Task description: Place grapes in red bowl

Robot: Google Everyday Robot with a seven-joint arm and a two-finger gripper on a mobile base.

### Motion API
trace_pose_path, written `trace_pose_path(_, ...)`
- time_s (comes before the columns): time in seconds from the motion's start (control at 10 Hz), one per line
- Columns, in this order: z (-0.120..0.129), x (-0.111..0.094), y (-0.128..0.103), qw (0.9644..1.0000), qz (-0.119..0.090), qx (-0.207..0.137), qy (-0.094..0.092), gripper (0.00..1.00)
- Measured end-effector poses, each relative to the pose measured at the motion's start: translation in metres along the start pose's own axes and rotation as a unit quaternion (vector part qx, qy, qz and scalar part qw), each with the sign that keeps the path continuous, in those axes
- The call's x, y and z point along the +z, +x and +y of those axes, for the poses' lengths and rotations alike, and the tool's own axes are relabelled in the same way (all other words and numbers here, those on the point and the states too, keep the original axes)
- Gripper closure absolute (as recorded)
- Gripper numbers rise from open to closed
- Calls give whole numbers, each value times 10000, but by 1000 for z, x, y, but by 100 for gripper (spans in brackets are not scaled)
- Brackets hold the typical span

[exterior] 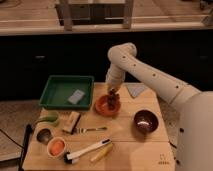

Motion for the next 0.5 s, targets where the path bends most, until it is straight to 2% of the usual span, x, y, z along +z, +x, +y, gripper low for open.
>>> trace_pose_path(0.1, 1, 0, 1, 10000, -5, 35, 11, 95)
trace_pose_path(0.2, 2, 0, 1, 10000, -10, 57, 15, 86)
trace_pose_path(0.4, 3, 0, 1, 10000, -40, 61, 8, 65)
trace_pose_path(0.5, 3, 0, 1, 10000, -64, 57, -1, 51)
